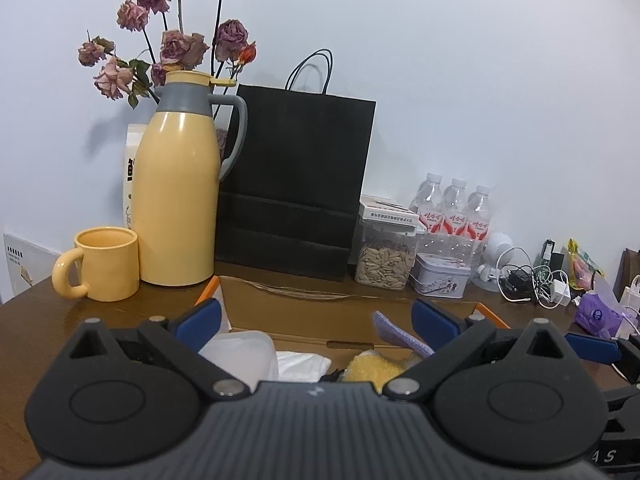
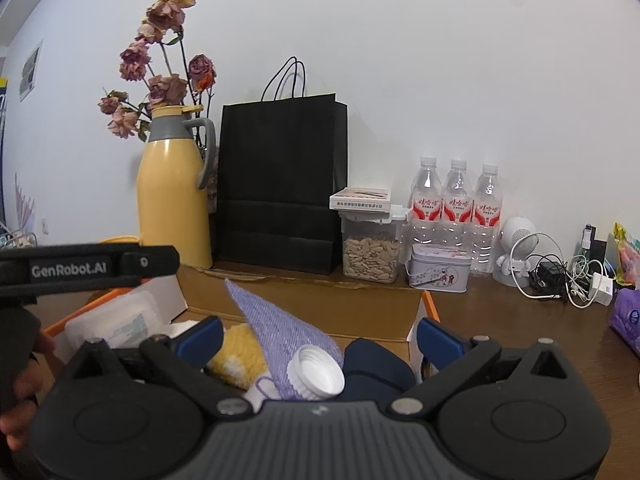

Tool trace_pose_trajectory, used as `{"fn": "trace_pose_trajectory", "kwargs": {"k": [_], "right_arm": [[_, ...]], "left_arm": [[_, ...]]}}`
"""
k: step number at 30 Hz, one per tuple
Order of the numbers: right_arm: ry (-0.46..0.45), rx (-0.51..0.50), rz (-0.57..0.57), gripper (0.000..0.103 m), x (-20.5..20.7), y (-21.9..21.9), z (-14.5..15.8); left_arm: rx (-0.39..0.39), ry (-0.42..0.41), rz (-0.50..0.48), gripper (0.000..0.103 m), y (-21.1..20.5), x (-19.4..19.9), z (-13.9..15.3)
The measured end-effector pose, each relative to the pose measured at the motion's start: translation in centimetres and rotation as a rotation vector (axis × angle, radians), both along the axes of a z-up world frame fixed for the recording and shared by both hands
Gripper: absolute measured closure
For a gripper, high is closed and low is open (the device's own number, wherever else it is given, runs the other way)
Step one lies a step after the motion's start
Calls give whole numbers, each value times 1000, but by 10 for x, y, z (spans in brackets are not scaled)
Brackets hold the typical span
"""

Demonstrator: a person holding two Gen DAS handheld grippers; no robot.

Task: Organize objects
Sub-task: 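Withdraw both tools toward the last white cap and USB cable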

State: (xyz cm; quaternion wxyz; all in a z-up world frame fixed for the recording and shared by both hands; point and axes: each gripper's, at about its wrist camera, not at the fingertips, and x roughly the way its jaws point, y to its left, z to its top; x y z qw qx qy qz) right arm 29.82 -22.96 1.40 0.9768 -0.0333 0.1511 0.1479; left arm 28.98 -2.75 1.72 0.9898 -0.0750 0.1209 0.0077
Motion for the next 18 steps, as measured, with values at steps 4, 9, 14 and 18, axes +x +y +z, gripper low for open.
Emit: {"fn": "trace_pose_trajectory", "kwargs": {"k": [4, 9, 14, 18], "right_arm": [[-1, -12, 3, 0, -11, -3, -3], [10, -27, 9, 0, -26, -9, -10], [37, -42, 16, 0, -42, -15, -17], [56, -45, 34, 0, -52, -19, -17]], "left_arm": [[9, -9, 10, 0, 3, -12, -4], [32, 14, 11, 0, 4, -27, -13], [29, 67, -10, 0, 3, -43, -18], [15, 122, -45, 0, 3, -59, -21]]}}
